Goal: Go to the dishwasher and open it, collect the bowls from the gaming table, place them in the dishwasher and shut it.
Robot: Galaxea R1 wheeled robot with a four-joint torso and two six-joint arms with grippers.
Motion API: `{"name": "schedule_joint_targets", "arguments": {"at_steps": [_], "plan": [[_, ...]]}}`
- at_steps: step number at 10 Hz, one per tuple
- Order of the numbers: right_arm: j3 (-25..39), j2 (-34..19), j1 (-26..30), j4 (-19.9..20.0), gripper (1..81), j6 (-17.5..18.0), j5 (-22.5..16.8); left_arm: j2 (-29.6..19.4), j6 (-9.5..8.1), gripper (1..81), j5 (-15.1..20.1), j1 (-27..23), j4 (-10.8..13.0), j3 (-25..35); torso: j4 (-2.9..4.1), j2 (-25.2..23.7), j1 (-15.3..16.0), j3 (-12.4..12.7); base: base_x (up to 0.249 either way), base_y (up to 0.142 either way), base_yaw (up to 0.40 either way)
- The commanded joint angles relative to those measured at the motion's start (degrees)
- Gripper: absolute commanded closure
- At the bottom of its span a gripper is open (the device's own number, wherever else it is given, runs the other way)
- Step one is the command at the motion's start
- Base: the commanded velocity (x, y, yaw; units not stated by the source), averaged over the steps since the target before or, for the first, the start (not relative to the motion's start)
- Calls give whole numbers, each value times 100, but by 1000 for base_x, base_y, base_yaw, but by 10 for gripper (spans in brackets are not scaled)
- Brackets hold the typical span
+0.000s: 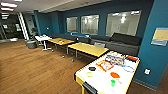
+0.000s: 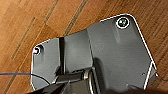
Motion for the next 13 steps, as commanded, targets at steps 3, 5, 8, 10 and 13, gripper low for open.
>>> {"name": "schedule_joint_targets", "arguments": {"at_steps": [3,5,8,10,13], "plan": [[22,-5,313,-43,10,0,-237,-21,31,10,311,-279,-11,22,0,0,0,0,0,0,-324],[22,-5,305,-35,10,0,-237,-21,31,10,311,-279,-11,22,0,0,0,0,0,0,-337],[14,-5,305,-35,10,0,-229,-12,31,10,311,-279,-11,22,0,0,0,0,0,0,-338],[14,-5,305,-35,10,0,-237,-12,31,10,311,-279,-20,22,0,0,-1,0,0,0,-340],[14,-5,305,-35,10,0,-229,-12,31,10,311,-287,-20,22,0,5,5,-2,0,0,-341]]}}
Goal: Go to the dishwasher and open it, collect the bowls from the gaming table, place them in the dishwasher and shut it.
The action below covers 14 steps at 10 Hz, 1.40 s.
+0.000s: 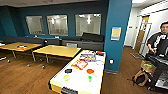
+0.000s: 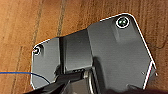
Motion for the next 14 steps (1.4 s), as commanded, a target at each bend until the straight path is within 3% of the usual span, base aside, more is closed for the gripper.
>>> {"name": "schedule_joint_targets", "arguments": {"at_steps": [1,3,10,14], "plan": [[17,-7,329,-35,10,0,-223,-16,31,10,335,-224,-20,22,0,0,3,0,0,0,-293],[17,-7,329,-35,10,0,-223,2,31,10,335,-224,-11,22,0,0,3,-2,0,-148,0],[26,-7,338,-35,10,0,-231,20,31,10,326,-224,-20,22,0,0,3,-2,0,0,0],[17,1,338,-43,10,0,-231,20,31,10,335,-224,-20,22,0,0,3,-2,-16,100,0]]}}
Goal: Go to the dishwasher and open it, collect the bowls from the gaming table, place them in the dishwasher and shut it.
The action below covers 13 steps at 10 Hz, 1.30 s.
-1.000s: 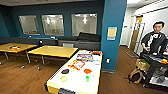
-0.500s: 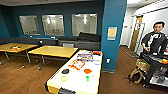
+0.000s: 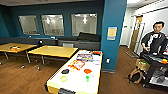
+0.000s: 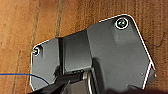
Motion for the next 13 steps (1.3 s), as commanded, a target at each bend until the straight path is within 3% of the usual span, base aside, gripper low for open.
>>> {"name": "schedule_joint_targets", "arguments": {"at_steps": [1,7,13], "plan": [[20,-7,314,-43,10,-2,-237,9,31,10,299,-290,-20,22,0,0,3,0,-63,107,0],[11,-7,314,-43,10,-2,-229,17,31,10,299,-281,-20,22,0,0,3,2,-64,112,0],[11,-16,305,-35,10,-2,-237,17,31,10,290,-272,-20,22,0,0,3,2,0,0,0]]}}
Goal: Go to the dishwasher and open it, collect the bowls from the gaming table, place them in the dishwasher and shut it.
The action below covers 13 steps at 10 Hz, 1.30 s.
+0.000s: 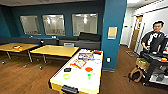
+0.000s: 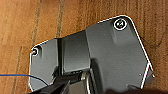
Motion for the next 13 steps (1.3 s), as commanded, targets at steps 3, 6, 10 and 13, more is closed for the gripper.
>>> {"name": "schedule_joint_targets", "arguments": {"at_steps": [3,6,10,13], "plan": [[15,8,294,-35,10,0,-232,-7,31,10,291,-281,-20,20,0,0,3,0,0,0,0],[32,17,303,-43,10,0,-240,-7,31,10,291,-272,-20,11,0,0,3,0,-50,126,0],[23,26,303,-43,10,0,-240,-7,39,10,291,-272,-20,11,0,7,10,-2,-80,175,0],[23,26,303,-43,10,-8,-240,-7,31,10,291,-272,-20,11,0,-4,3,0,0,0,0]]}}
